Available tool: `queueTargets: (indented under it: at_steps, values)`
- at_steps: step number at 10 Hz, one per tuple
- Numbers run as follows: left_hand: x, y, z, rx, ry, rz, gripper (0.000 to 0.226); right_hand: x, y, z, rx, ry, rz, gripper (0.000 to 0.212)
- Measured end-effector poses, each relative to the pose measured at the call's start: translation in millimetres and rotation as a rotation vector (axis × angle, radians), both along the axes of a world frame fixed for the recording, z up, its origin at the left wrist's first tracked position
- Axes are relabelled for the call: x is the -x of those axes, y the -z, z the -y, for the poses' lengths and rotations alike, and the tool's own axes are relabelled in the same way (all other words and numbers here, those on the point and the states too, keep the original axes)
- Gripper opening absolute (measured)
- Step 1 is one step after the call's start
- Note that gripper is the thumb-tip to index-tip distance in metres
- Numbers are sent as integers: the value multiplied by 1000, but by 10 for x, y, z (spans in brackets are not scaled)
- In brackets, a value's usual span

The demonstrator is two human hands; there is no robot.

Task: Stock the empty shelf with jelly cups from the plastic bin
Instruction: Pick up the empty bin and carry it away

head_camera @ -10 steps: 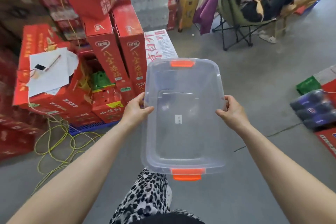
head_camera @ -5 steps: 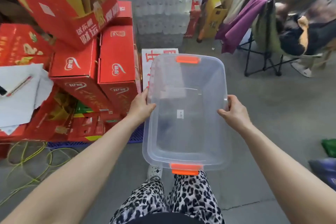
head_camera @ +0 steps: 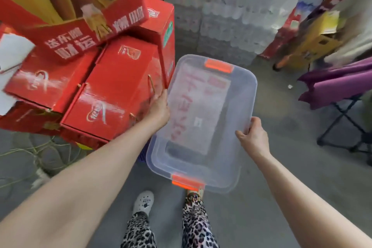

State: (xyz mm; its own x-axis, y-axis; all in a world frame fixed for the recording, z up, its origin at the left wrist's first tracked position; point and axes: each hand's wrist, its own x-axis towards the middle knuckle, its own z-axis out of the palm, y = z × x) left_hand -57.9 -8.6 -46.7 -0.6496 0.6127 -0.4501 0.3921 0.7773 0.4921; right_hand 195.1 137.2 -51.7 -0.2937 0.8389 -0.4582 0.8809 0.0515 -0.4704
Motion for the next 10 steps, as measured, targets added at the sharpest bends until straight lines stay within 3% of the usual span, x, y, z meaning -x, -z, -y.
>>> queueTargets:
  at_steps: [2,4,5,6,8,9,10]
  values:
    - [237,174,-400,92,-19,-97,55,208,304,-321,78,-67,-11,43]
    - [270,280,-498,111,-77,-80,70,355,418,-410,131,-97,-62,39]
    - [180,260,-434,59,-74,-71,78,375,443,-401,145,-108,-76,43]
    - [98,213,-318,-16,-32,-98,70,380,442,-410,149,-144,-36,43]
    - [-197,-126,52,-59,-77,-118,56,438,149,-402,179,-236,137,42]
    - [-365,-287,341,-118,-64,-117,55,415,-101,-311,99,-390,265,37]
    - [-569,-332,832,-173,-79,-116,55,442,-560,-215,-20,-540,270,46]
